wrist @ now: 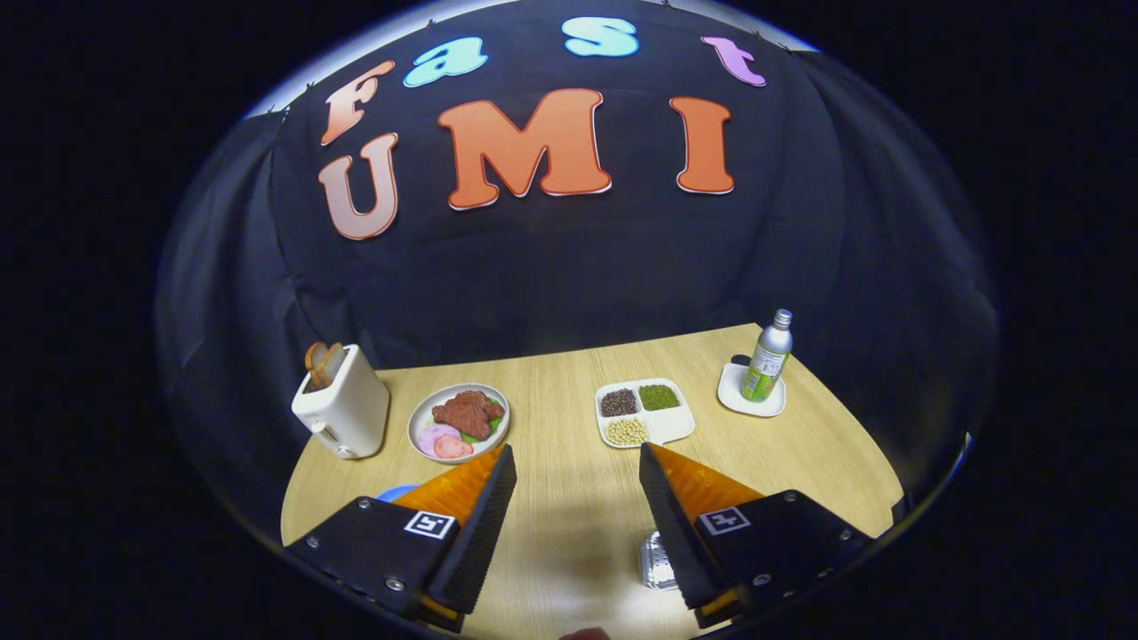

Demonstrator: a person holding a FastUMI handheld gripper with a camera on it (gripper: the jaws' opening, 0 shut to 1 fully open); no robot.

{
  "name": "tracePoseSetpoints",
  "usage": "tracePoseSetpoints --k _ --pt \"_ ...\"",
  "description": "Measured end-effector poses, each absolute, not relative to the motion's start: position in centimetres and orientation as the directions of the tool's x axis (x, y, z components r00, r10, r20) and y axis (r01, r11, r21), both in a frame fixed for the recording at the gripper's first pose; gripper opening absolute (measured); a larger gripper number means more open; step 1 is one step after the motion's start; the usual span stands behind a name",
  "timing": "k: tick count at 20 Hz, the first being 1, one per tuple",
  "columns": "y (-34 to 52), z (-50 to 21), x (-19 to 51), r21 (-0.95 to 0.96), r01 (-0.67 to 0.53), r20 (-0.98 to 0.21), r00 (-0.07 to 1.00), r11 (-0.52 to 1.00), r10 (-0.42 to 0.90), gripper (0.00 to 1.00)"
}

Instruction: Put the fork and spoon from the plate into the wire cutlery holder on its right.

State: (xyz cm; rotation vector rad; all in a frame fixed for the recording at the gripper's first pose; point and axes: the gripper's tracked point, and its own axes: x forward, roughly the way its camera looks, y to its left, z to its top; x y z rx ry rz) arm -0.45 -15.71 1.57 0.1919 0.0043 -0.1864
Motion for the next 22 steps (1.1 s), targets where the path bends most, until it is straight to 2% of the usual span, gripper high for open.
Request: tracePoseSetpoints --k 7,11,16,22 --pt "-9.4 2.6 0.8 0.140 0.189 0.107 0.973 0.972 -0.204 0.84" --pt "-4.1 2.2 2.2 0.098 0.158 0.128 0.977 0.983 -0.170 0.84" --pt "2.6 -1.9 4.7 0.099 0.103 0.013 0.994 0.990 -0.104 0.84" --pt "7.6 -11.3 7.1 0.100 0.075 -0.242 0.969 0.992 -0.049 0.85"
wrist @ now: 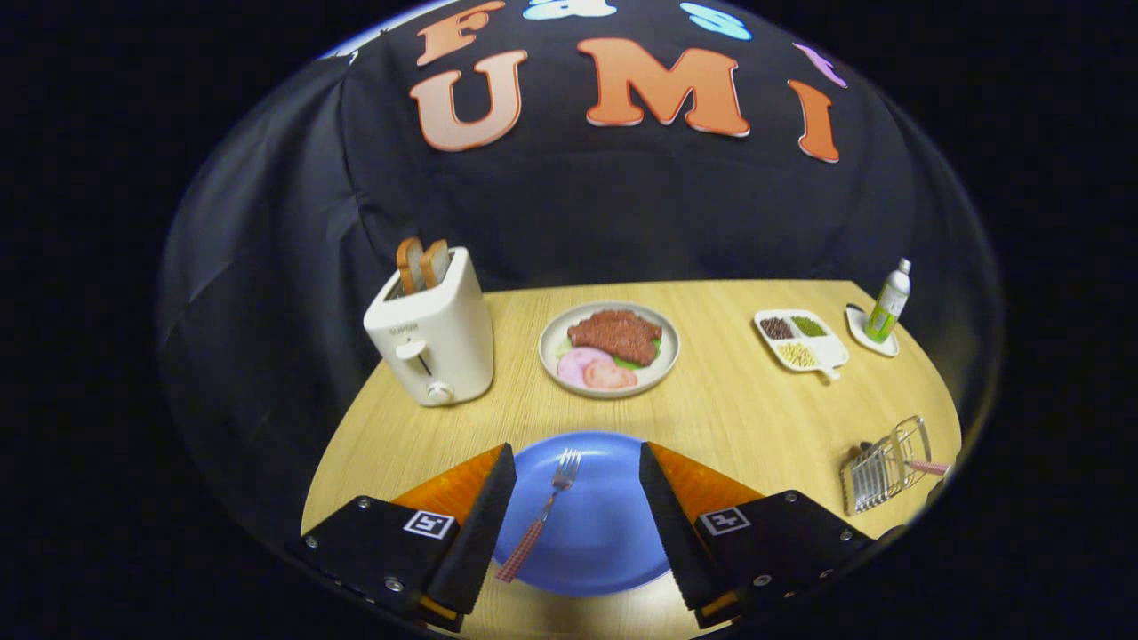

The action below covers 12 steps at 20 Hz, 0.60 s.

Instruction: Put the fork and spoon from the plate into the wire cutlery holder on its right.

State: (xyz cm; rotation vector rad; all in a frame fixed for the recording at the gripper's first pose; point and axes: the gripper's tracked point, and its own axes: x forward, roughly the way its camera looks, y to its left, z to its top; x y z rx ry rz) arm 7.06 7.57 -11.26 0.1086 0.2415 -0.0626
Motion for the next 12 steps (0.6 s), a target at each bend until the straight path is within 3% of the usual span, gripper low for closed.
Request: tracePoseSetpoints --k 4,8,9,12 --pt "9.4 -16.9 7.5 0.122 0.078 -0.410 0.912 0.989 -0.021 0.82" --pt "10.4 -20.6 7.7 0.124 0.078 -0.497 0.868 0.989 -0.006 0.61" --pt "10.6 -21.1 8.2 0.120 0.077 -0.501 0.865 0.990 -0.006 0.51" --pt "10.3 -21.1 8.6 0.079 0.078 -0.487 0.873 0.994 -0.030 0.41"
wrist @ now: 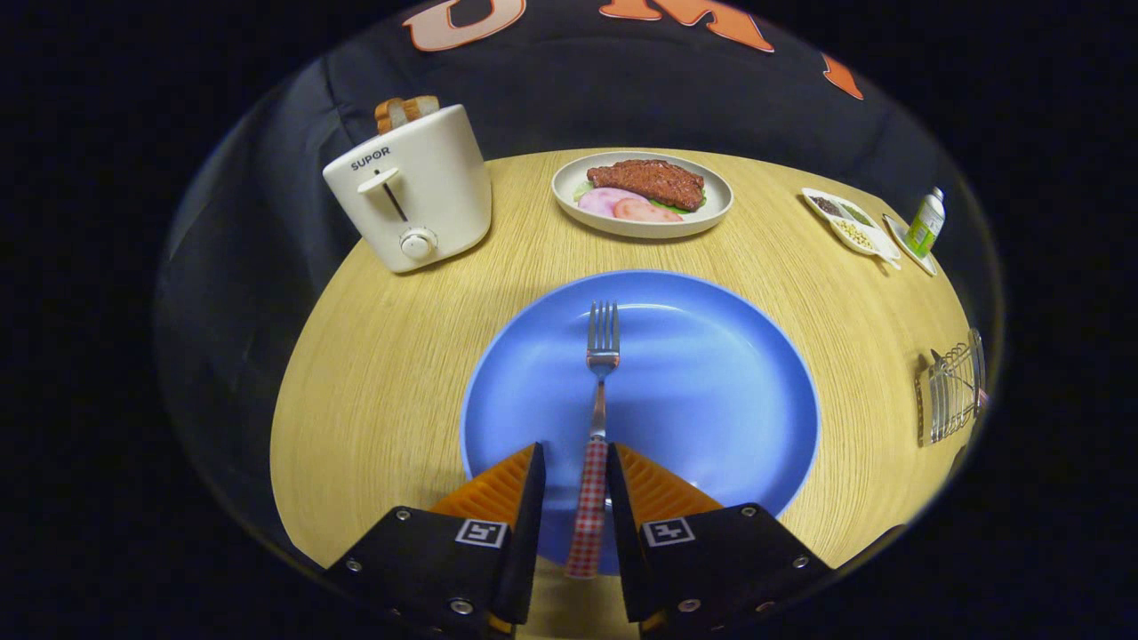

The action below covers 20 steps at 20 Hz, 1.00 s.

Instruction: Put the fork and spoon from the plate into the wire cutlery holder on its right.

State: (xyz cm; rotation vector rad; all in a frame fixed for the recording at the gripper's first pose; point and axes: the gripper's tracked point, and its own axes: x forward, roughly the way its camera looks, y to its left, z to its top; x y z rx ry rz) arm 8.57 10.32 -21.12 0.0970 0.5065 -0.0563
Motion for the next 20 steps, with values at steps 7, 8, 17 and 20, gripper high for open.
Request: tracePoseSetpoints --k 7,8,17,20 --pt "8.7 -20.3 8.5 0.076 0.063 -0.449 0.893 0.995 -0.022 0.07" --pt "8.4 -19.7 8.2 0.076 0.057 -0.434 0.901 0.996 -0.018 0.07" --pt "0.3 -14.2 3.5 0.066 0.090 -0.342 0.938 0.994 -0.062 0.06" --pt "-4.9 -13.8 1.5 0.042 0.149 -0.340 0.932 0.988 -0.126 0.07"
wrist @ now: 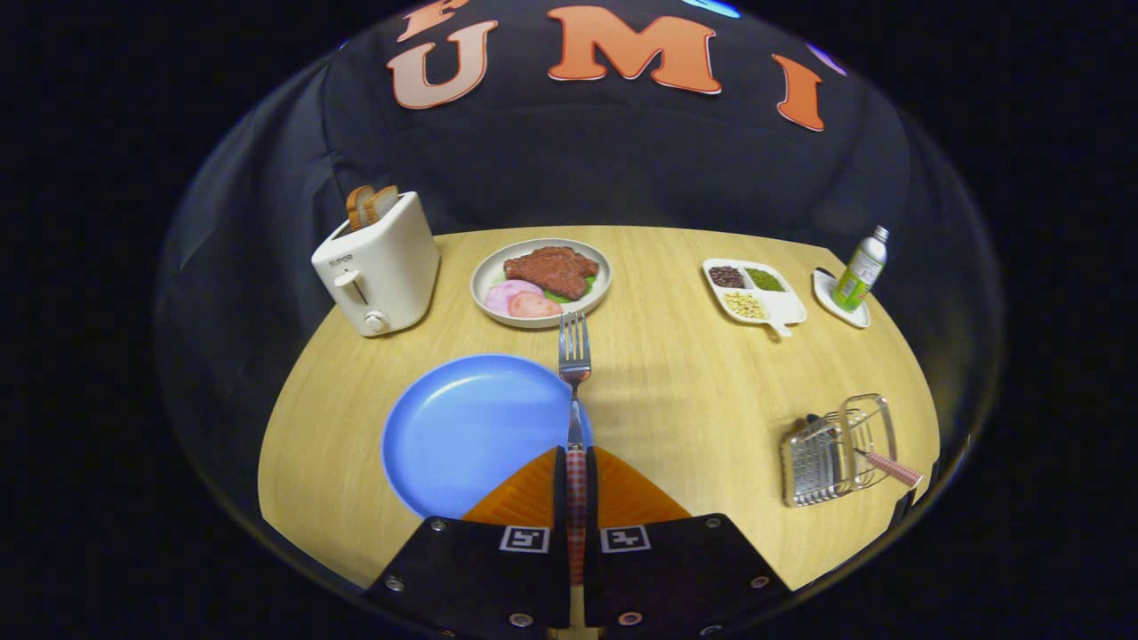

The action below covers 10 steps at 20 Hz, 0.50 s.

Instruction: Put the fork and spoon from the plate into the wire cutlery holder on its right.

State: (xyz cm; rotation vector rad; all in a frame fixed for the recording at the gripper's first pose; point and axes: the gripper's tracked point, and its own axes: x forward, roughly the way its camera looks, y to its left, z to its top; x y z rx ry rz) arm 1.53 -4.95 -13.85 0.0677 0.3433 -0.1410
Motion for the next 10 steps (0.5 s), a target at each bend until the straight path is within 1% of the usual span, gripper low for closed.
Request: tracePoseSetpoints --k 4,10 --pt "-11.1 -12.7 -1.3 0.047 0.203 -0.339 0.924 0.978 -0.175 0.07" --pt "-18.1 -12.0 -4.9 0.016 0.201 -0.430 0.886 0.980 -0.175 0.07"
